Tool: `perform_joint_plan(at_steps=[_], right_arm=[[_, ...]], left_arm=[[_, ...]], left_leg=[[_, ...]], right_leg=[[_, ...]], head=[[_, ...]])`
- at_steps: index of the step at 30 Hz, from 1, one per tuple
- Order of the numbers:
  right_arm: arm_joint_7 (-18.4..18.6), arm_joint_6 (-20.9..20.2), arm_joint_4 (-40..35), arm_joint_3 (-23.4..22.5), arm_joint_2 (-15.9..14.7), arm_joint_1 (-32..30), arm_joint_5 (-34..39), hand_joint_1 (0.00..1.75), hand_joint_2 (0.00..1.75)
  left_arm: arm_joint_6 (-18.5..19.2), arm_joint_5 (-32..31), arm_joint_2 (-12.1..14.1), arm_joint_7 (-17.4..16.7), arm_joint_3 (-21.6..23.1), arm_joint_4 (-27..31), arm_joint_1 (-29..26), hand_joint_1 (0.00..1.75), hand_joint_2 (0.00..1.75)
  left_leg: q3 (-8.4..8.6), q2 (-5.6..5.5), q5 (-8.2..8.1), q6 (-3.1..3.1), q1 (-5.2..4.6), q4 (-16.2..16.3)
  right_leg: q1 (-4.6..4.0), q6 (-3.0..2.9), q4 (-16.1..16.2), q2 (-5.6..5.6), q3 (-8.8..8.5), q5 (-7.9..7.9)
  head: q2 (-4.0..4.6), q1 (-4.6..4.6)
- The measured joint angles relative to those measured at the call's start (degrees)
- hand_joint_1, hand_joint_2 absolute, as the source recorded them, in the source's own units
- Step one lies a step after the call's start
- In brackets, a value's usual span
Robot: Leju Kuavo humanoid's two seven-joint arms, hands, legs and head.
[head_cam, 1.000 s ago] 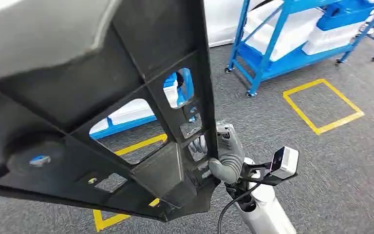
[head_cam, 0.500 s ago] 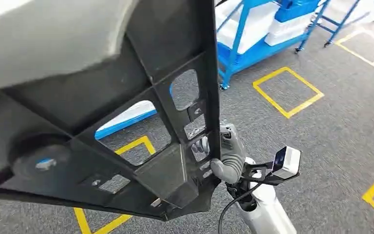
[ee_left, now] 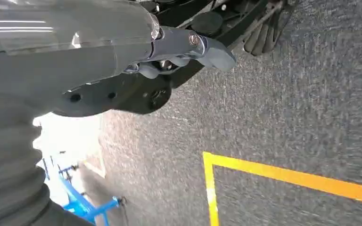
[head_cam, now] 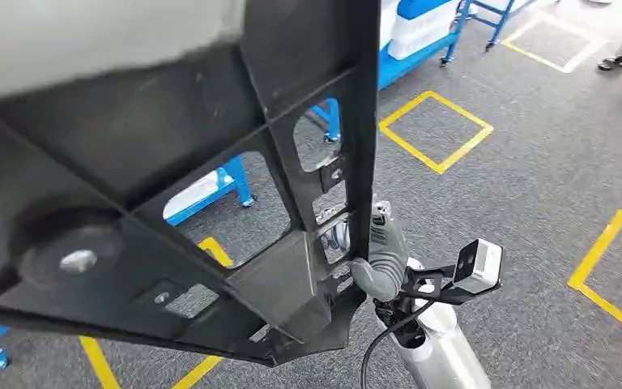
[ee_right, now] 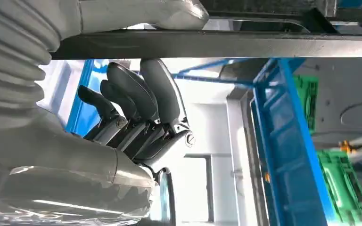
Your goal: Take the parts from the cabinet and place them on the table.
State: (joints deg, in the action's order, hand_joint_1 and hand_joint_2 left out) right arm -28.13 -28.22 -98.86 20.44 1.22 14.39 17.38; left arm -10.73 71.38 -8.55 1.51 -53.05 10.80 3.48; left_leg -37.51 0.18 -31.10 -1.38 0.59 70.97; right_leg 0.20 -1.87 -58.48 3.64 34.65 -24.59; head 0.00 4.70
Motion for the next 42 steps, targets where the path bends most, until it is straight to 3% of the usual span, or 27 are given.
perform_joint_plan(at_steps=[1, 2, 3, 4, 7, 8, 9, 10, 12, 13, 14, 16, 17, 18, 22, 23, 25, 27, 28, 30, 32, 33, 34, 37, 38, 40, 42], right_arm=[[0.00, 0.02, -0.02, 0.00, 0.00, 0.00, 0.00, 1.75, 1.75], [-0.02, 0.04, -0.07, -0.04, 0.00, -0.04, 0.02, 1.75, 1.75], [-0.04, 0.09, -0.09, -0.07, 0.00, -0.01, 0.02, 1.75, 1.75], [-0.04, 0.24, -0.11, -0.07, 0.00, -0.13, 0.02, 1.75, 1.75], [-0.11, 0.44, -0.50, -0.33, -0.04, -1.01, -0.02, 1.75, 1.75], [-0.15, 0.46, -0.63, -0.50, -0.07, -1.33, -0.07, 1.75, 1.75], [-0.22, 0.70, -0.85, -0.61, -0.13, -1.28, -0.11, 1.75, 1.75], [-0.37, 1.09, -1.07, -0.66, -0.13, -1.30, -0.17, 1.75, 1.75], [-0.88, 1.49, -1.09, -0.85, -0.15, -2.16, -0.68, 1.75, 1.75], [-1.38, 1.73, -1.31, -1.25, -0.33, -3.20, -1.16, 1.75, 1.75], [-2.07, 2.01, -1.96, -1.77, -0.67, -4.53, -1.59, 1.75, 1.75], [-3.48, 1.86, -3.04, -2.76, -1.40, -6.61, -2.21, 1.75, 1.75], [-4.10, 1.53, -3.49, -3.21, -1.59, -7.22, -2.42, 1.75, 1.75], [-4.57, 1.10, -3.87, -3.54, -1.77, -7.66, -2.56, 1.75, 1.75], [-5.51, 0.92, -5.33, -4.70, -1.92, -10.75, -3.04, 1.75, 1.75], [-5.55, 0.94, -5.92, -4.83, -1.92, -11.34, -3.21, 1.75, 1.75], [-5.92, 0.83, -6.34, -4.94, -1.95, -11.99, -3.28, 1.75, 1.75], [-6.07, 0.48, -6.34, -5.11, -1.95, -13.05, -3.48, 1.75, 1.75], [-6.19, 0.26, -6.32, -5.20, -1.95, -13.65, -3.70, 1.75, 1.75], [-6.67, -0.26, -6.29, -5.40, -2.01, -14.49, -4.13, 1.75, 1.75], [-7.15, -0.98, -6.25, -5.51, -2.08, -14.61, -4.15, 1.75, 1.75], [-7.24, -1.09, -6.18, -5.51, -2.10, -14.61, -4.13, 1.75, 1.75], [-7.23, -1.11, -6.10, -5.53, -2.14, -14.50, -4.15, 1.75, 1.75], [-7.23, -1.09, -5.70, -5.66, -2.27, -14.64, -4.17, 1.75, 1.75], [-7.23, -1.09, -5.70, -5.70, -2.34, -14.63, -4.17, 1.75, 1.75], [-7.26, -1.09, -5.66, -5.70, -2.43, -14.47, -4.17, 1.75, 1.75], [-7.26, -1.11, -5.51, -5.70, -2.43, -14.52, -4.17, 1.75, 1.75]], left_arm=[[0.00, 0.00, 0.02, 0.00, 0.00, 0.00, 0.04, 0.00, 1.75], [0.00, 0.00, 0.02, -0.02, 0.00, 0.00, -0.01, 0.00, 1.75], [0.00, 0.00, 0.13, -0.07, 0.00, 0.00, -0.04, 0.00, 1.75], [0.04, 0.00, 0.11, -0.24, 0.00, 0.00, 0.02, 0.00, 1.75], [0.30, 0.02, 0.15, -0.70, 0.02, 0.00, 0.06, 0.00, 1.75], [0.39, 0.00, 0.07, -0.87, 0.02, 0.00, 0.13, 0.00, 1.75], [0.50, 0.02, 0.04, -1.03, 0.02, 0.00, 0.08, 0.00, 1.75], [0.59, 0.02, 0.04, -1.35, 0.04, 0.00, -0.01, 0.00, 1.75], [0.74, 0.02, 0.11, -1.60, 0.09, 0.00, -0.21, 0.00, 1.75], [0.94, 0.02, 0.18, -1.75, 0.18, 0.00, -0.24, 0.00, 1.75], [1.00, 0.02, 0.26, -1.77, 0.50, 0.00, -0.24, 0.00, 1.75], [1.05, 0.02, 0.37, -1.62, 1.23, 0.00, -0.17, 0.00, 1.75], [1.05, 0.02, 0.44, -1.53, 1.48, 0.00, -0.11, 0.00, 1.75], [1.07, 0.02, 0.70, -1.51, 1.62, 0.00, -0.04, 0.00, 1.75], [1.31, 0.00, 1.46, -1.62, 2.81, 0.02, 0.75, 0.00, 1.75], [1.49, 0.00, 1.60, -1.60, 2.97, 0.04, 0.97, 0.00, 1.75], [1.64, 0.02, 2.01, -1.31, 3.30, 0.04, 1.12, 0.00, 1.75], [1.66, 0.02, 2.29, -0.46, 3.91, 0.04, 1.13, 0.00, 1.75], [1.66, 0.02, 2.43, -0.13, 4.11, 0.04, 1.23, 0.00, 1.75], [1.51, 0.02, 2.60, 0.70, 4.20, 0.07, 1.28, 0.00, 1.75], [1.18, 0.02, 2.73, 1.22, 4.30, 0.22, 1.44, 0.00, 1.75], [1.03, 0.02, 2.86, 1.29, 4.33, 0.31, 1.51, 0.00, 1.75], [0.75, 0.02, 2.99, 1.33, 4.33, 0.33, 1.64, 0.00, 1.75], [0.68, 0.02, 2.99, 1.36, 4.37, 0.48, 2.32, 0.00, 1.75], [0.68, 0.02, 2.97, 1.36, 4.37, 0.48, 2.34, 0.00, 1.75], [0.63, 0.04, 2.99, 1.36, 4.37, 0.52, 2.32, 0.00, 1.75], [0.66, 0.02, 2.99, 1.55, 4.37, 0.52, 2.18, 0.00, 1.75]], left_leg=[[2.34, -0.67, 2.88, 0.24, 0.02, -5.38], [4.36, -3.26, 5.07, 0.55, 0.08, -10.21], [5.02, -5.61, 4.40, 0.82, 0.33, -12.23], [5.21, -4.90, 4.24, 0.56, 0.32, -12.39], [5.46, -3.33, 4.69, 1.46, 0.21, -13.11], [5.74, -2.27, 4.99, 1.82, 0.39, -13.53], [5.82, -1.69, 5.01, 2.14, 0.39, -13.71], [5.82, -0.90, 4.95, 2.34, 0.30, -13.71], [5.80, 0.64, 4.83, 2.32, 0.15, -13.68], [5.82, 1.37, 4.74, 2.29, 0.14, -13.66], [5.90, 1.96, 4.64, 2.20, 0.15, -13.66], [6.27, 3.02, 4.32, 1.91, 0.15, -13.66], [6.56, 3.54, 4.09, 1.67, 0.13, -13.66], [6.77, 3.93, 3.84, 1.28, -0.24, -13.66], [7.56, 5.89, 3.44, -0.14, -0.35, -14.09], [7.54, 5.61, 2.84, -0.55, -0.13, -13.86], [5.29, 1.59, -0.94, -0.48, 0.05, -7.88], [0.39, 0.42, -5.14, -0.54, 0.00, 2.15], [-1.23, 0.29, -5.54, -0.49, -0.02, 5.01], [-0.55, 0.17, -2.09, 0.03, -0.06, 2.11], [3.71, -1.36, 3.78, 0.86, -0.17, -8.17], [5.21, -4.24, 4.32, 1.33, -0.20, -11.80], [5.56, -4.55, 4.22, 1.12, -0.10, -13.30], [5.88, -3.30, 4.45, 1.44, -0.60, -13.33], [6.30, -2.43, 5.07, 1.91, 0.14, -14.42], [6.68, -1.02, 5.35, 2.39, -0.17, -15.02], [6.60, 0.44, 5.27, 2.46, -0.41, -14.98]], right_leg=[[0.00, 0.09, -0.20, 0.81, -0.03, -0.06], [0.06, 0.22, -0.41, 1.47, 0.08, -0.14], [-0.31, 0.61, -0.93, 2.09, 0.50, -0.33], [0.05, 0.95, -0.94, 2.82, 0.91, -0.11], [0.20, 2.25, -0.62, 4.64, 1.31, 0.33], [0.28, 2.27, -1.41, 2.69, 1.39, -0.19], [0.04, 2.45, -3.80, -0.23, 2.63, -1.95], [0.14, 2.74, -7.64, -1.76, 4.61, -4.00], [0.53, 3.10, -16.09, -2.97, 8.93, -7.42], [0.70, 3.23, -18.07, -3.23, 9.96, -7.54], [0.84, 3.32, -16.93, -3.44, 9.38, -6.25], [0.97, 3.24, -8.11, -4.32, 4.59, -1.71], [0.89, 3.05, -2.82, -5.81, 1.61, 0.24], [0.09, 2.58, -0.66, -8.08, 0.55, -0.73], [-0.33, 1.09, -0.41, -5.47, 0.74, -0.47], [0.37, 0.50, 0.13, -4.85, 0.32, -0.16], [0.25, -0.15, 0.27, -3.86, 0.16, -0.17], [-0.01, -0.40, 0.20, -2.46, 0.16, -0.23], [-0.19, -0.46, 0.09, -1.74, 0.16, -0.25], [-0.47, -0.56, -0.15, -0.10, 0.08, -0.34], [-0.60, -0.54, -0.33, 1.56, -0.10, -0.41], [-0.32, -0.48, -0.34, 1.98, 0.00, -0.39], [-0.55, -0.08, -0.65, 2.75, 0.32, -0.40], [0.16, 1.18, -0.15, 4.38, 0.65, 0.12], [-0.14, 1.55, -0.46, 4.51, 0.61, -0.01], [-0.32, 1.91, -4.99, -1.05, 2.85, -3.17], [0.16, 2.47, -13.70, -2.86, 7.22, -7.19]], head=[[0.00, 0.00], [0.00, 0.00], [0.00, -0.02], [0.00, 0.00], [0.00, 0.00], [0.00, -0.02], [0.00, -0.04], [0.00, -0.02], [0.00, -0.02], [0.00, -0.02], [0.00, -0.02], [0.00, -0.02], [0.00, -0.02], [0.00, -0.02], [0.00, 0.00], [0.00, 0.00], [0.00, 0.00], [0.00, 0.00], [0.00, 0.00], [0.00, 0.00], [0.00, 0.00], [0.00, -0.02], [0.00, 0.00], [0.00, 0.00], [0.00, 0.00], [0.00, 0.00], [0.00, 0.00]])
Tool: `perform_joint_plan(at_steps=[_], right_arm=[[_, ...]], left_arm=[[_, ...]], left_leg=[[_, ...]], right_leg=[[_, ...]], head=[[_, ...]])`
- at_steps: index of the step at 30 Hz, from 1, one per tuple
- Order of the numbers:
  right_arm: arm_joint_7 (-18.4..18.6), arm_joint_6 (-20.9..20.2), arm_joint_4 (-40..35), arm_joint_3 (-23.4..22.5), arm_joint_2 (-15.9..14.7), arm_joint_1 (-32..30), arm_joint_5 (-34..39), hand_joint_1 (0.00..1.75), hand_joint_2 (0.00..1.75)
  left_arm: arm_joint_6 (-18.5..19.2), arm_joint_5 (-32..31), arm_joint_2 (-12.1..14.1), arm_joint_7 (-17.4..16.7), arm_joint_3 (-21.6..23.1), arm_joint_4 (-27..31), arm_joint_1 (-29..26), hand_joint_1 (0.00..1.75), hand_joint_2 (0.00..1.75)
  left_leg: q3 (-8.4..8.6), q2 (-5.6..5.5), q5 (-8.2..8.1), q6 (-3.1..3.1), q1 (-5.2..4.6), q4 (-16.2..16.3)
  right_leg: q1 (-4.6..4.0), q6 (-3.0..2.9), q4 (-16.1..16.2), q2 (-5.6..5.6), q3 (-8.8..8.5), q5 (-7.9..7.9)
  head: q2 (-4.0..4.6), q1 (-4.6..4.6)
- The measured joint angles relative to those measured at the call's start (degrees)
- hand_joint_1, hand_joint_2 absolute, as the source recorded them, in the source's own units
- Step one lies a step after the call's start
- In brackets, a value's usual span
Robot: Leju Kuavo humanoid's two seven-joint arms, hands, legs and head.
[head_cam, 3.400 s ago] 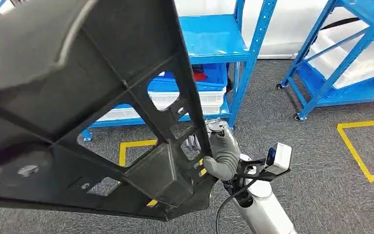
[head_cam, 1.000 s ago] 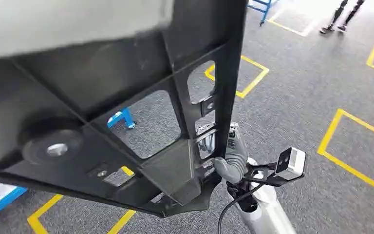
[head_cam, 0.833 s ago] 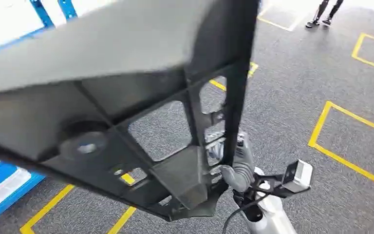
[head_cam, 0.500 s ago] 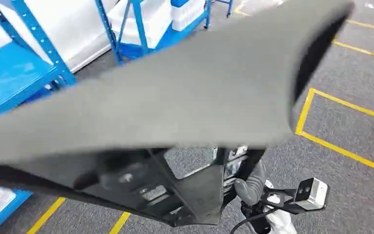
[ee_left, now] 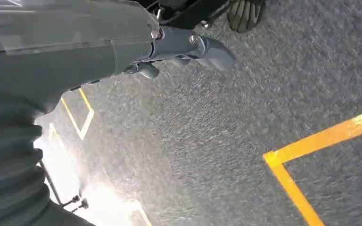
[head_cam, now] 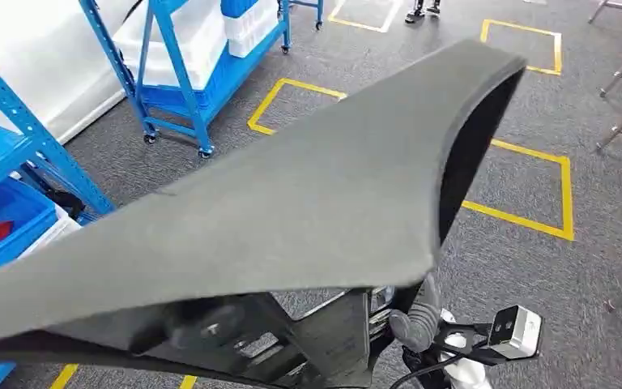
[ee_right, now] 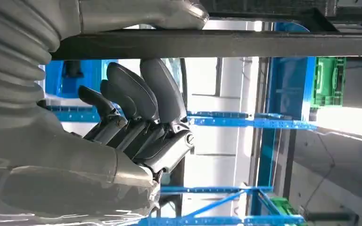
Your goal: Take the parts from the cabinet and place them on the table.
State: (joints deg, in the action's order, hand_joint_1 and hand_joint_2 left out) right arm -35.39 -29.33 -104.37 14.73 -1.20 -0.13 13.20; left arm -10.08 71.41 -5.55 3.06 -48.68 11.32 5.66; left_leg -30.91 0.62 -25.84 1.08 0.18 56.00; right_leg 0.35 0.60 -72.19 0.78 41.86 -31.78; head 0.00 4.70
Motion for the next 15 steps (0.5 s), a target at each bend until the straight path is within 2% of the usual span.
perform_joint_plan(at_steps=[1, 2, 3, 4, 5, 6, 7, 8, 10, 11, 12, 13, 14, 15], right_arm=[[0.04, -0.09, 0.18, 0.00, -0.07, -0.02, 0.02, 1.75, 1.75], [0.15, -0.28, 0.39, 0.00, -0.13, -0.02, 0.09, 1.75, 1.75], [0.24, -0.46, 0.59, 0.00, -0.18, -0.01, 0.13, 1.75, 1.75], [0.30, -0.63, 0.77, 0.00, -0.24, -0.01, 0.22, 1.75, 1.75], [0.31, -0.79, 0.85, 0.00, -0.24, 0.00, 0.22, 1.75, 1.75], [0.31, -0.85, 0.94, 0.00, -0.26, 0.07, 0.24, 1.75, 1.75], [0.33, -0.83, 1.18, 0.00, -0.26, 0.10, 0.26, 1.75, 1.75], [0.28, -0.81, 1.27, 0.00, -0.28, 0.10, 0.31, 1.75, 1.75], [-0.02, -0.44, 1.51, -0.04, -0.42, -0.11, 0.44, 1.75, 1.75], [-0.22, -0.26, 1.60, -0.13, -0.50, -0.20, 0.50, 1.75, 1.75], [-0.37, -0.09, 1.64, -0.15, -0.52, -0.34, 0.55, 1.75, 1.75], [-0.57, 0.06, 1.75, -0.15, -0.61, -0.25, 0.68, 1.75, 1.75], [-0.66, 0.04, 1.79, -0.15, -0.61, -0.27, 0.74, 1.75, 1.75], [-0.68, 0.04, 1.90, -0.15, -0.61, -0.31, 0.74, 1.75, 1.75]], left_arm=[[-0.07, 0.00, 0.00, 0.33, 0.00, 0.00, -0.01, 0.00, 1.75], [-0.15, 0.02, -0.02, 0.90, 0.00, 0.00, 0.02, 0.00, 1.75], [-0.24, 0.02, -0.09, 1.25, 0.00, 0.00, 0.07, 0.00, 1.75], [-0.42, 0.00, -0.31, 1.47, 0.00, 0.00, 0.13, 0.00, 1.75], [-0.48, 0.00, -0.44, 1.51, 0.00, 0.00, 0.20, 0.00, 1.75], [-0.48, 0.02, -0.44, 1.40, 0.00, 0.00, 0.24, 0.00, 1.75], [-0.39, 0.00, -0.48, 1.09, 0.02, 0.02, 0.19, 0.00, 1.75], [-0.33, 0.02, -0.48, 0.85, 0.00, 0.02, 0.06, 0.00, 1.75], [0.04, 0.02, -0.48, 0.42, 0.00, 0.02, -0.08, 0.00, 1.75], [0.20, 0.02, -0.46, 0.22, 0.00, 0.02, -0.23, 0.00, 1.75], [0.31, 0.02, -0.35, 0.11, 0.00, 0.02, -0.39, 0.00, 1.75], [0.31, 0.02, -0.35, 0.05, 0.00, 0.02, -0.66, 0.00, 1.75], [0.31, 0.02, -0.31, 0.05, 0.00, 0.02, -1.03, 0.00, 1.75], [0.33, 0.02, -0.31, -0.09, 0.00, 0.02, -1.33, 0.00, 1.75]], left_leg=[[-0.04, 0.76, -0.11, -0.03, -0.01, 0.03], [-0.04, 1.52, -0.20, -0.12, 0.00, 0.09], [0.03, 2.26, -0.34, -0.30, 0.04, 0.13], [0.14, 2.88, -0.50, -0.48, 0.11, 0.25], [0.24, 3.39, -0.73, -0.74, 0.19, 0.44], [0.36, 3.77, -1.03, -1.15, -0.03, 0.66], [0.38, 4.26, -1.37, -1.62, -0.29, 0.81], [0.52, 4.40, -1.48, -1.96, -0.26, 0.72], [1.04, 5.52, -1.63, -2.56, -0.10, 0.53], [1.26, 5.71, -1.95, -3.09, 0.12, 0.65], [1.08, 3.40, -2.81, -3.30, 0.34, 1.64], [-0.32, 1.43, -4.90, -3.22, 0.44, 4.64], [-2.58, 0.43, -7.44, -3.20, 0.49, 9.46], [-5.24, -0.06, -9.66, -3.22, 0.46, 14.83]], right_leg=[[0.27, 0.25, -2.99, -0.23, 1.56, -0.81], [0.55, 0.50, -3.57, -0.40, 1.96, -0.27], [0.85, 0.75, -1.06, -0.68, 0.72, 1.62], [1.08, 0.97, 3.72, -1.26, -1.85, 4.08], [1.21, 1.11, 9.20, -2.42, -4.89, 6.32], [1.09, 0.98, 13.43, -5.00, -6.90, 6.47], [0.59, 0.19, 13.45, -4.62, -6.95, 6.48], [0.51, -0.33, 13.25, -3.92, -6.86, 6.39], [0.11, -0.98, 13.22, -2.83, -6.76, 6.29], [0.53, -1.57, 13.68, -2.14, -7.09, 6.52], [0.60, -1.80, 13.87, -1.68, -7.28, 6.63], [0.60, -2.31, 13.86, -1.24, -7.30, 6.66], [0.52, -2.55, 13.86, -0.69, -7.29, 6.63], [0.37, -2.67, 13.84, 0.01, -7.27, 6.59]], head=[[0.00, 0.00], [0.00, -0.02], [0.00, -0.02], [0.00, 0.00], [0.00, 0.00], [0.00, -0.02], [0.00, 0.00], [0.00, 0.00], [0.00, 0.00], [0.00, 0.00], [0.00, -0.02], [0.00, 0.00], [0.00, 0.00], [0.00, 0.00]])
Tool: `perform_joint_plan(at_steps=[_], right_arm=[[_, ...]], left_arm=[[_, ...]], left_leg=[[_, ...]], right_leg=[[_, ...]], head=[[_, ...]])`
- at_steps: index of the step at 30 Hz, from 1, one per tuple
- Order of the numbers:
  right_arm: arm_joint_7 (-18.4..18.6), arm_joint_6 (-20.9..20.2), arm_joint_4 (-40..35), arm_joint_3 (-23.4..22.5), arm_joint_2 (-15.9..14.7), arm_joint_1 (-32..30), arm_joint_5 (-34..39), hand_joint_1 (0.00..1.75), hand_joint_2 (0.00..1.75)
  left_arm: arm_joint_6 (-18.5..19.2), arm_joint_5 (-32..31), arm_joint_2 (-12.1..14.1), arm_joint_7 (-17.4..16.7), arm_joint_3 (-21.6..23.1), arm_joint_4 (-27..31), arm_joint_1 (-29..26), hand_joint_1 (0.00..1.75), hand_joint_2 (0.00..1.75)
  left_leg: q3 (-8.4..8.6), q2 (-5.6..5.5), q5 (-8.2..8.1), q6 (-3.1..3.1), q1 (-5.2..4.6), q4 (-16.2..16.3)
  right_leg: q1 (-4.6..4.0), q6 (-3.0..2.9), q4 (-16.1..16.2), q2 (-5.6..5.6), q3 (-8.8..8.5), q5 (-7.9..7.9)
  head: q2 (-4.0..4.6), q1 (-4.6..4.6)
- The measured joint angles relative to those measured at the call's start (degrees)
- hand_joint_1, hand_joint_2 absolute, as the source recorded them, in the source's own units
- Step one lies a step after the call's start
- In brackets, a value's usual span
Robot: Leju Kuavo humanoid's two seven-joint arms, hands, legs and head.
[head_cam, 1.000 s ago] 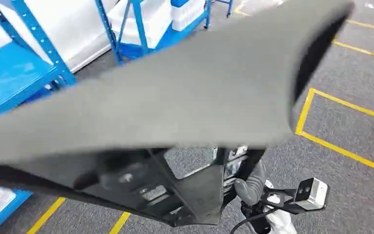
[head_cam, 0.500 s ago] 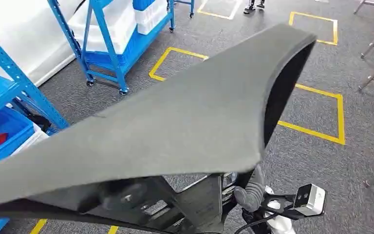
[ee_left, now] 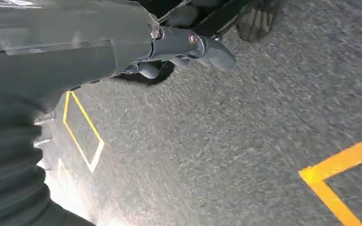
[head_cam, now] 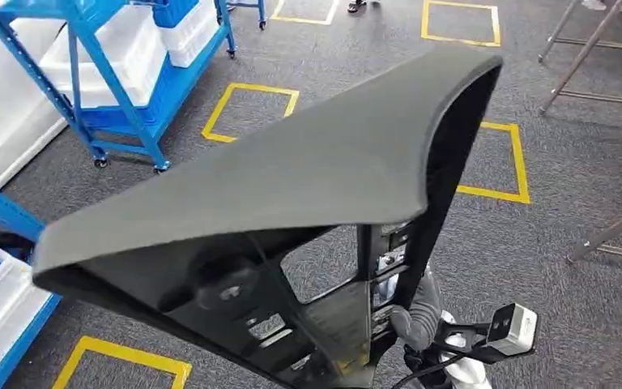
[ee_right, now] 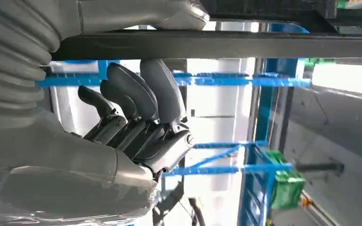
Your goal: Take the parts from the cabinet and place them on the table.
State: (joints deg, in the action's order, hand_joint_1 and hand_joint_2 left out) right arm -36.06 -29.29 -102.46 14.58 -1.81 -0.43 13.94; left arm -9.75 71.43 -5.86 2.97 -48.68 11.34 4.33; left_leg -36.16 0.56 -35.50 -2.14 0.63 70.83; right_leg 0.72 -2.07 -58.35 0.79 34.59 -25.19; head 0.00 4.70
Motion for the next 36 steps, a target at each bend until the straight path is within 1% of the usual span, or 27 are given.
perform_joint_plan(at_steps=[1, 2, 3, 5, 6, 7, 9, 11, 12, 13, 14, 16, 17, 18, 20, 21, 22, 23, 26, 27, 28, 29, 31, 32, 33, 34, 36], right_arm=[[-0.07, 0.09, 0.20, 0.00, -0.07, -0.05, 0.00, 1.75, 1.75], [-0.15, 0.20, 0.39, 0.00, -0.13, -0.13, 0.00, 1.75, 1.75], [-0.20, 0.33, 0.57, 0.00, -0.20, -0.18, 0.00, 1.75, 1.75], [-0.50, 0.50, 0.89, 0.00, -0.31, -0.19, -0.04, 1.75, 1.75], [-0.61, 0.48, 1.05, 0.00, -0.37, -0.15, -0.11, 1.75, 1.75], [-0.85, 0.48, 1.27, -0.02, -0.44, 0.01, -0.17, 1.75, 1.75], [-1.01, 0.31, 1.64, -0.02, -0.55, 0.30, -0.48, 1.75, 1.75], [-0.05, -0.04, 1.81, -0.04, -0.77, 1.46, -0.77, 1.75, 1.75], [0.59, -0.04, 1.84, -0.04, -0.85, 2.31, -0.76, 1.75, 1.75], [1.65, -0.04, 1.83, -0.02, -0.87, 3.49, -0.50, 1.75, 1.75], [2.82, -0.04, 1.84, 0.00, -0.87, 4.61, -0.15, 1.75, 1.75], [3.87, -0.04, 1.86, 0.20, -0.87, 5.92, 0.48, 1.75, 1.75], [4.13, -0.04, 2.01, 0.24, -0.87, 6.20, 0.91, 1.75, 1.75], [4.17, -0.04, 2.27, 0.31, -0.87, 6.44, 1.31, 1.75, 1.75], [4.17, -0.04, 2.75, 0.53, -0.87, 7.15, 1.71, 1.75, 1.75], [4.17, -0.04, 2.97, 0.68, -0.85, 7.55, 1.79, 1.75, 1.75], [4.13, -0.04, 3.21, 0.77, -0.85, 7.97, 1.86, 1.75, 1.75], [4.06, -0.11, 3.41, 0.96, -0.83, 8.27, 1.92, 1.75, 1.75], [4.02, -0.26, 3.96, 1.27, -0.83, 8.50, 2.14, 1.75, 1.75], [4.00, -0.33, 4.00, 1.31, -0.81, 8.54, 2.14, 1.75, 1.75], [3.93, -0.37, 4.04, 1.36, -0.81, 8.79, 2.21, 1.75, 1.75], [3.93, -0.42, 4.20, 1.49, -0.74, 9.16, 2.32, 1.75, 1.75], [4.18, -0.55, 4.37, 1.97, -0.28, 9.55, 2.45, 1.75, 1.75], [4.46, -0.57, 4.41, 2.14, -0.15, 9.68, 2.51, 1.75, 1.75], [4.90, -0.63, 4.50, 2.34, 0.02, 9.88, 2.79, 1.75, 1.75], [5.33, -0.83, 4.55, 2.54, 0.18, 10.17, 3.06, 1.75, 1.75], [5.92, -0.92, 4.85, 3.04, 0.31, 11.09, 3.80, 1.75, 1.75]], left_arm=[[0.07, -0.02, 0.00, -0.42, 0.00, 0.00, -0.22, 0.00, 1.75], [0.18, 0.00, 0.04, -1.03, -0.02, 0.00, -0.39, 0.00, 1.75], [0.24, 0.00, 0.20, -1.57, -0.07, 0.00, -0.60, 0.00, 1.75], [0.72, 0.00, 0.41, -2.62, -0.17, 0.00, -0.81, 0.00, 1.75], [0.83, 0.00, 0.48, -2.99, -0.22, 0.00, -0.94, 0.00, 1.75], [0.85, 0.00, 0.61, -3.21, -0.28, 0.00, -1.07, 0.00, 1.75], [0.81, 0.07, 0.61, -3.04, -0.46, 0.00, -1.04, 0.00, 1.75], [0.04, 0.07, 0.52, -1.66, -0.81, 0.00, -0.85, 0.00, 1.75], [-0.18, 0.07, 0.48, -1.07, -0.98, 0.00, -0.74, 0.00, 1.75], [-0.50, 0.06, 0.33, -0.13, -1.20, 0.00, -0.69, 0.00, 1.75], [-0.74, 0.07, 0.06, 0.88, -1.33, 0.00, -0.57, 0.00, 1.75], [-1.12, 0.07, -0.33, 2.06, -1.55, 0.00, -0.03, 0.00, 1.75], [-1.14, 0.07, -0.42, 2.45, -1.57, 0.00, 0.33, 0.00, 1.75], [-1.14, 0.07, -0.53, 2.76, -1.57, 0.00, 0.76, 0.00, 1.75], [-1.11, 0.07, -0.70, 3.00, -1.57, 0.00, 1.54, 0.00, 1.75], [-1.12, 0.07, -0.74, 3.08, -1.57, 0.00, 1.79, 0.00, 1.75], [-1.11, 0.07, -0.72, 3.13, -1.57, 0.04, 1.97, 0.00, 1.75], [-1.07, 0.07, -0.74, 3.17, -1.57, 0.07, 2.18, 0.00, 1.75], [-1.09, 0.07, -0.72, 3.30, -1.57, 0.28, 2.49, 0.00, 1.75], [-1.09, 0.07, -0.72, 3.32, -1.57, 0.37, 2.62, 0.00, 1.75], [-1.09, 0.07, -0.72, 3.30, -1.57, 0.37, 2.72, 0.00, 1.75], [-1.11, 0.07, -0.72, 3.19, -1.57, 0.37, 2.63, 0.00, 1.75], [-1.33, 0.07, -0.74, 2.17, -1.59, 0.37, 2.08, 0.00, 1.75], [-1.55, 0.07, -0.72, 1.90, -1.62, 0.37, 1.77, 0.00, 1.75], [-1.90, 0.07, -0.66, 1.64, -1.73, 0.37, 1.33, 0.00, 1.75], [-2.21, 0.07, -0.48, 1.35, -1.92, 0.37, 0.89, 0.00, 1.75], [-2.29, 0.07, -0.13, -0.09, -2.63, 0.37, 0.11, 0.00, 1.75]], left_leg=[[-2.08, -0.08, -1.09, 0.02, 0.00, 3.95], [-3.17, -0.09, -0.68, 0.12, 0.00, 5.48], [-2.88, -0.10, 0.94, 0.32, -0.01, 4.11], [0.86, -1.11, 6.84, 1.00, -0.01, -5.36], [2.85, -2.95, 9.07, 1.33, -0.01, -10.09], [3.65, -5.45, 8.80, 1.57, 0.00, -12.49], [3.83, -4.70, 8.75, 1.47, -0.23, -12.98], [4.28, -3.27, 9.14, 2.34, -0.18, -13.60], [4.52, -2.35, 9.58, 2.66, 0.05, -14.21], [4.66, -1.80, 9.74, 2.94, -0.14, -14.49], [4.63, -1.02, 9.69, 3.26, -0.31, -14.49], [4.60, 0.33, 9.58, 3.38, -0.49, -14.45], [4.57, 0.98, 9.52, 3.34, -0.49, -14.38], [4.62, 1.54, 9.44, 3.25, -0.47, -14.34], [4.77, 2.60, 9.12, 2.96, -0.40, -14.14], [4.97, 3.08, 8.89, 2.71, -0.41, -13.97], [5.08, 3.38, 8.65, 2.36, -0.77, -13.89], [5.05, 3.82, 8.39, 1.97, -1.04, -13.63], [5.63, 5.69, 8.12, 1.02, -0.99, -13.92], [5.63, 5.20, 7.62, 0.53, -0.61, -13.89], [5.14, 2.78, 6.32, 0.33, -0.47, -11.84], [3.49, 1.23, 4.26, 0.34, -0.39, -8.08], [-1.16, 0.11, 0.13, 0.27, -0.38, 1.52], [-3.01, -0.04, -0.60, 0.28, -0.39, 4.86], [-3.54, -0.05, 0.18, 0.38, -0.39, 5.18], [-2.87, -0.11, 2.21, 0.58, -0.39, 2.89], [1.40, -1.59, 8.43, 1.16, -0.38, -7.89]], right_leg=[[-0.18, -0.08, -0.07, 0.73, 0.00, -0.02], [-0.32, -0.14, -0.12, 1.50, -0.02, -0.06], [-0.40, -0.13, -0.19, 2.30, -0.08, -0.07], [-0.46, -0.01, -0.37, 4.00, -0.22, -0.15], [-0.39, 0.08, -0.40, 4.62, -0.25, -0.20], [-0.73, 0.38, -0.72, 5.14, -0.04, -0.33], [-0.22, 1.11, -0.66, 6.30, 0.33, -0.11], [-0.14, 2.11, -0.21, 7.72, 0.55, 0.25], [-0.03, 2.05, -1.00, 5.65, 0.64, -0.20], [-0.32, 2.24, -2.87, 2.41, 1.65, -1.77], [-0.31, 2.48, -6.47, 0.87, 3.44, -3.94], [-0.03, 2.98, -14.84, -0.16, 7.49, -7.45], [0.12, 3.19, -17.16, -0.26, 8.67, -7.71], [0.27, 3.38, -16.40, -0.47, 8.28, -6.49], [0.57, 3.58, -8.39, -1.58, 4.10, -2.05], [0.58, 3.59, -3.18, -3.25, 1.24, 0.03], [-0.02, 3.14, -0.84, -6.35, 0.19, -1.00], [0.00, 2.41, -0.57, -5.73, 0.30, -0.47], [-0.41, 1.51, -0.63, -3.56, 0.59, -0.55], [0.19, 0.96, -0.16, -2.94, 0.22, -0.22], [0.17, 0.73, 0.01, -2.27, 0.10, -0.13], [0.12, 0.29, 0.00, -1.81, 0.18, -0.12], [-0.08, 0.07, -0.09, -0.32, 0.18, -0.17], [-0.19, 0.03, -0.20, 0.51, 0.18, -0.20], [-0.25, 0.00, -0.28, 1.34, 0.15, -0.23], [-0.28, 0.04, -0.38, 2.23, 0.09, -0.26], [-0.25, 0.20, -0.47, 3.94, -0.07, -0.35]], head=[[0.00, 0.00], [0.00, 0.00], [0.00, 0.00], [0.00, 0.00], [0.00, 0.00], [0.00, 0.00], [0.00, -0.02], [0.00, 0.00], [0.00, 0.00], [0.00, -0.02], [0.00, 0.00], [0.00, -0.02], [0.00, -0.02], [0.00, 0.00], [0.00, -0.02], [0.00, 0.00], [0.00, -0.02], [0.00, 0.00], [0.00, 0.00], [0.00, 0.00], [0.00, 0.00], [0.00, 0.00], [0.00, 0.00], [0.00, 0.00], [0.00, 0.00], [0.00, 0.00], [0.00, 0.00]])
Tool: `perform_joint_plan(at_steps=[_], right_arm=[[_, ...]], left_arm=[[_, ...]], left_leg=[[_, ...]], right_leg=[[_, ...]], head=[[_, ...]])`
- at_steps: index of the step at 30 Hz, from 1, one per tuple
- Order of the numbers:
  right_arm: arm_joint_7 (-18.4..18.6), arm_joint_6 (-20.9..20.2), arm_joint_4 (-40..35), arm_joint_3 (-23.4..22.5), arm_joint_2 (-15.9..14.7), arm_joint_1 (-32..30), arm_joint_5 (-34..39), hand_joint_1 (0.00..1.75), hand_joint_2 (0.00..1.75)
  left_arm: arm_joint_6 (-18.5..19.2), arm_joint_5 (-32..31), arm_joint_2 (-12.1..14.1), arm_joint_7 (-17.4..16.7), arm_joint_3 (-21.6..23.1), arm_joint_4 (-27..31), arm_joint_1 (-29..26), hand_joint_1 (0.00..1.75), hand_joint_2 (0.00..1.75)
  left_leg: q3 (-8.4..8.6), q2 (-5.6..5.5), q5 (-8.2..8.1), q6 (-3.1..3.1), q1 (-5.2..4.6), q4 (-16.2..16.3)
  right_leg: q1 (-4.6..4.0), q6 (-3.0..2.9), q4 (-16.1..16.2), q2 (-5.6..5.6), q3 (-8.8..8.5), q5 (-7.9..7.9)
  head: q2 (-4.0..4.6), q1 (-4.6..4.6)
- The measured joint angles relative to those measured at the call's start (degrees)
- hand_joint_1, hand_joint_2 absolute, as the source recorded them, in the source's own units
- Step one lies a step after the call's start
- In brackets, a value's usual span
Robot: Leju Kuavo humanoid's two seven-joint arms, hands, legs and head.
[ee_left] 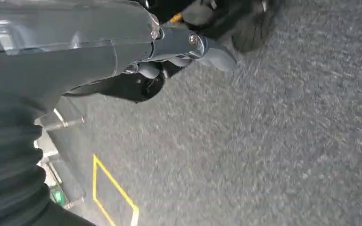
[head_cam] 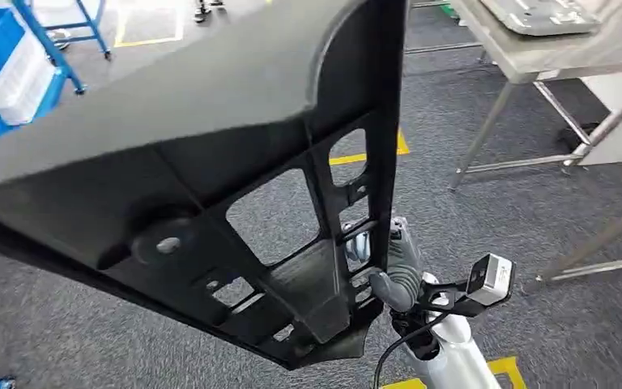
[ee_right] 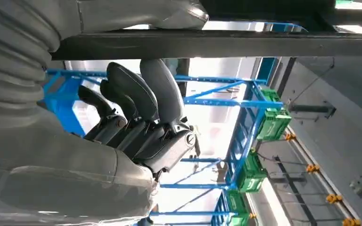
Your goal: Take the parts from the cabinet and place them on the table.
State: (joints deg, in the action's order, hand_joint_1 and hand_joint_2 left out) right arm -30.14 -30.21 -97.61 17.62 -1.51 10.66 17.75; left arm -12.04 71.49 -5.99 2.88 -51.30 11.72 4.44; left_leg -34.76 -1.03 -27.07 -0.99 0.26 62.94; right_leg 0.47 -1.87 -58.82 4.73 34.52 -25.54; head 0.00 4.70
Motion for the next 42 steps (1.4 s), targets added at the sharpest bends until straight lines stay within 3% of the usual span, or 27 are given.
perform_joint_plan(at_steps=[1, 2, 5, 6, 8, 10, 11, 12, 14, 15, 16, 17, 21, 22, 23, 24, 26, 27, 29, 31, 32, 36, 37, 38, 39, 41, 42], right_arm=[[0.04, 0.00, 0.20, 0.11, 0.00, 0.40, 0.20, 1.75, 1.75], [-0.33, -0.02, 0.44, 0.13, 0.00, 0.70, 0.28, 1.75, 1.75], [-2.65, 0.42, 1.29, 0.15, -0.15, 0.28, 0.17, 1.75, 1.75], [-3.49, 0.91, 1.42, 0.11, -0.33, -0.02, -0.15, 1.75, 1.75], [-4.13, 1.66, 1.51, 0.07, -0.55, -0.46, -0.68, 1.75, 1.75], [-4.28, 2.19, 1.51, 0.06, -0.59, -1.15, -1.03, 1.75, 1.75], [-4.31, 2.30, 1.51, 0.06, -0.68, -1.68, -1.16, 1.75, 1.75], [-4.31, 2.38, 1.51, 0.06, -0.79, -2.12, -1.31, 1.75, 1.75], [-4.31, 2.45, 1.51, 0.06, -0.98, -2.46, -1.38, 1.75, 1.75], [-4.28, 2.60, 1.46, 0.06, -1.03, -2.44, -1.38, 1.75, 1.75], [-4.26, 2.86, 1.27, 0.06, -1.03, -2.46, -1.38, 1.75, 1.75], [-4.15, 3.15, 1.01, 0.06, -1.01, -2.42, -1.42, 1.75, 1.75], [-4.09, 3.10, 0.50, -0.09, -1.03, -2.63, -1.42, 1.75, 1.75], [-4.07, 3.08, 0.37, -0.09, -1.03, -2.83, -1.42, 1.75, 1.75], [-4.07, 3.06, 0.22, -0.13, -1.03, -2.74, -1.42, 1.75, 1.75], [-4.13, 3.04, 0.20, -0.13, -0.98, -2.77, -1.42, 1.75, 1.75], [-4.31, 3.02, 0.22, -0.15, -0.96, -3.13, -1.68, 1.75, 1.75], [-4.39, 3.02, 0.22, -0.15, -0.98, -3.36, -1.82, 1.75, 1.75], [-4.46, 3.02, 0.17, -0.24, -0.98, -3.42, -2.01, 1.75, 1.75], [-4.46, 3.13, -0.11, -0.39, -0.96, -3.42, -2.21, 1.75, 1.75], [-4.46, 3.13, -0.37, -0.46, -0.96, -3.43, -2.30, 1.75, 1.75], [-4.28, 3.32, -0.88, -0.72, -0.98, -3.48, -2.38, 1.75, 1.75], [-4.26, 3.32, -0.92, -0.92, -1.01, -3.53, -2.38, 1.75, 1.75], [-4.26, 3.32, -1.01, -1.07, -1.01, -3.39, -2.38, 1.75, 1.75], [-4.29, 3.37, -1.03, -1.16, -1.01, -3.18, -2.38, 1.75, 1.75], [-4.31, 3.41, -1.03, -1.18, -1.01, -3.29, -2.38, 1.75, 1.75], [-4.33, 3.43, -1.01, -1.27, -1.01, -3.43, -2.38, 1.75, 1.75]], left_arm=[[0.04, 0.00, 0.13, -0.52, -0.50, 0.00, -0.32, 0.00, 1.75], [0.18, 0.00, 0.17, -1.18, -0.87, 0.00, -0.55, 0.00, 1.75], [0.57, 0.00, 0.20, -2.12, -1.09, 0.00, -0.77, 0.00, 1.75], [0.70, 0.00, 0.20, -2.14, -1.27, 0.00, -0.98, 0.00, 1.75], [1.03, 0.00, 0.26, -1.96, -1.31, 0.00, -1.21, 0.00, 1.75], [1.14, 0.00, 0.31, -1.92, -1.31, 0.00, -1.50, 0.00, 1.75], [1.18, 0.00, 0.31, -1.88, -1.31, 0.00, -1.60, 0.00, 1.75], [1.16, 0.00, 0.33, -1.70, -1.31, 0.00, -1.62, 0.00, 1.75], [1.03, 0.00, 0.33, -1.13, -1.31, 0.00, -1.52, 0.00, 1.75], [0.90, 0.00, 0.33, -0.85, -1.31, 0.00, -1.46, 0.00, 1.75], [0.79, 0.00, 0.35, -0.70, -1.31, 0.00, -1.44, 0.00, 1.75], [0.74, 0.00, 0.41, -0.52, -1.31, 0.00, -1.44, 0.00, 1.75], [0.37, 0.00, 0.59, 0.16, -1.31, 0.02, -1.00, 0.00, 1.75], [0.35, -0.02, 0.76, 0.18, -1.29, 0.07, -0.97, 0.00, 1.75], [0.24, 0.00, 0.76, 0.22, -1.29, 0.07, -1.06, 0.00, 1.75], [0.20, 0.00, 0.76, 0.31, -1.29, 0.07, -1.16, 0.00, 1.75], [0.17, 0.00, 0.79, 0.31, -1.29, 0.07, -1.33, 0.00, 1.75], [0.20, 0.00, 0.81, 0.31, -1.27, 0.07, -1.44, 0.00, 1.75], [0.31, 0.00, 0.87, 0.22, -1.27, 0.07, -1.45, 0.00, 1.75], [0.39, 0.00, 1.05, 0.20, -1.22, 0.07, -1.35, 0.00, 1.75], [0.39, 0.00, 1.09, 0.22, -1.18, 0.07, -1.34, 0.00, 1.75], [0.37, 0.00, 1.31, 0.57, -0.74, 0.07, -0.89, 0.00, 1.75], [0.37, 0.00, 1.31, 0.68, -0.70, 0.09, -0.87, 0.00, 1.75], [0.39, 0.00, 1.42, 0.75, -0.63, 0.09, -0.84, 0.00, 1.75], [0.37, 0.00, 1.42, 0.75, -0.61, 0.09, -0.94, 0.00, 1.75], [0.37, 0.00, 1.44, 0.79, -0.57, 0.09, -1.12, 0.00, 1.75], [0.37, 0.00, 1.46, 0.79, -0.52, 0.09, -1.14, 0.00, 1.75]], left_leg=[[1.41, -2.68, 1.11, 0.28, 0.05, -4.03], [2.01, -3.27, 0.65, 0.28, 0.13, -5.06], [2.06, -2.11, 0.84, 0.95, -0.25, -4.94], [2.34, -1.30, 1.34, 1.53, 0.34, -5.75], [2.57, -0.07, 1.45, 2.18, 0.13, -6.15], [2.52, 1.34, 1.34, 2.35, -0.12, -6.13], [2.47, 2.12, 1.25, 2.34, -0.14, -6.11], [2.51, 2.84, 1.17, 2.29, -0.15, -6.09], [2.67, 4.10, 0.96, 2.14, -0.14, -6.03], [2.86, 4.77, 0.76, 1.95, -0.13, -5.95], [3.10, 5.16, 0.57, 1.68, -0.27, -5.88], [3.15, 5.61, 0.29, 1.27, -0.75, -5.71], [3.96, 7.93, -0.25, 0.01, -0.78, -5.91], [3.77, 5.99, -0.98, -0.34, -0.29, -5.00], [2.55, 3.56, -2.85, -0.47, -0.21, -2.28], [0.62, 2.30, -5.24, -0.59, -0.08, 2.01], [-3.62, 1.57, -8.85, -0.83, -0.05, 10.94], [-4.76, 1.56, -8.82, -0.87, -0.04, 12.99], [-2.85, 1.48, -4.56, -0.62, -0.01, 7.95], [1.48, -0.68, 0.56, -0.17, 0.15, -2.03], [2.48, -3.56, -0.04, 0.14, 0.21, -4.44], [2.83, -1.67, 0.45, 1.15, 0.12, -5.22], [2.95, -0.71, 0.84, 1.61, 0.51, -5.75], [3.03, -0.25, 0.92, 1.84, 0.40, -5.96], [2.99, 0.47, 0.89, 2.18, 0.26, -5.96], [2.90, 1.97, 0.80, 2.31, 0.02, -5.94], [2.85, 2.69, 0.78, 2.30, -0.01, -5.92]], right_leg=[[0.15, 0.16, -0.06, 0.49, 0.09, -0.01], [-0.14, 0.63, -0.30, 1.13, 0.37, -0.03], [0.32, 1.88, 0.26, 2.42, 0.47, 0.30], [0.03, 2.21, 0.04, 2.15, 0.52, 0.14], [-0.13, 2.64, -3.64, -2.90, 2.15, -2.67], [0.10, 3.06, -12.57, -4.13, 6.54, -7.03], [0.23, 3.27, -16.26, -4.18, 8.41, -8.11], [0.34, 3.39, -17.07, -4.27, 8.86, -7.70], [0.42, 3.50, -11.30, -4.94, 5.90, -3.95], [0.40, 3.38, -5.35, -6.00, 2.65, -1.31], [0.24, 3.12, -0.74, -8.42, 0.02, -0.03], [-0.40, 2.47, 0.25, -9.56, -0.30, -0.71], [-0.10, 1.01, 0.73, -6.52, -0.17, -0.34], [0.14, 0.73, 0.93, -6.05, -0.44, -0.13], [0.20, 0.36, 0.95, -5.50, -0.43, -0.08], [0.21, 0.15, 0.95, -5.05, -0.41, -0.07], [0.13, 0.10, 0.85, -3.63, -0.39, -0.09], [0.10, 0.10, 0.77, -2.82, -0.39, -0.09], [0.12, 0.18, 0.53, -1.16, -0.45, -0.13], [0.20, 0.46, 0.19, 0.20, -0.45, -0.28], [-0.04, 0.83, -0.04, 0.74, -0.24, -0.39], [0.23, 2.42, 0.33, 2.90, 0.36, 0.22], [0.40, 2.53, -0.20, 1.98, 0.39, -0.16], [0.06, 2.84, -1.87, -1.10, 1.21, -1.50], [0.13, 3.01, -5.52, -2.86, 3.05, -3.78], [0.33, 3.22, -14.76, -4.12, 7.54, -7.77], [0.35, 3.29, -17.32, -4.30, 8.82, -8.17]], head=[[0.00, 0.00], [0.00, 0.00], [0.00, 0.00], [0.00, 0.00], [0.00, 0.00], [0.00, 0.00], [0.00, 0.00], [0.00, -0.02], [0.00, 0.00], [0.00, -0.02], [0.00, -0.02], [0.00, 0.00], [0.00, 0.00], [0.00, -0.02], [0.00, 0.00], [0.00, 0.00], [0.00, 0.00], [0.00, 0.00], [0.00, 0.00], [0.00, 0.00], [0.00, 0.00], [0.00, 0.00], [0.00, 0.00], [0.00, -0.02], [0.00, -0.02], [0.00, -0.02], [0.00, -0.02]])
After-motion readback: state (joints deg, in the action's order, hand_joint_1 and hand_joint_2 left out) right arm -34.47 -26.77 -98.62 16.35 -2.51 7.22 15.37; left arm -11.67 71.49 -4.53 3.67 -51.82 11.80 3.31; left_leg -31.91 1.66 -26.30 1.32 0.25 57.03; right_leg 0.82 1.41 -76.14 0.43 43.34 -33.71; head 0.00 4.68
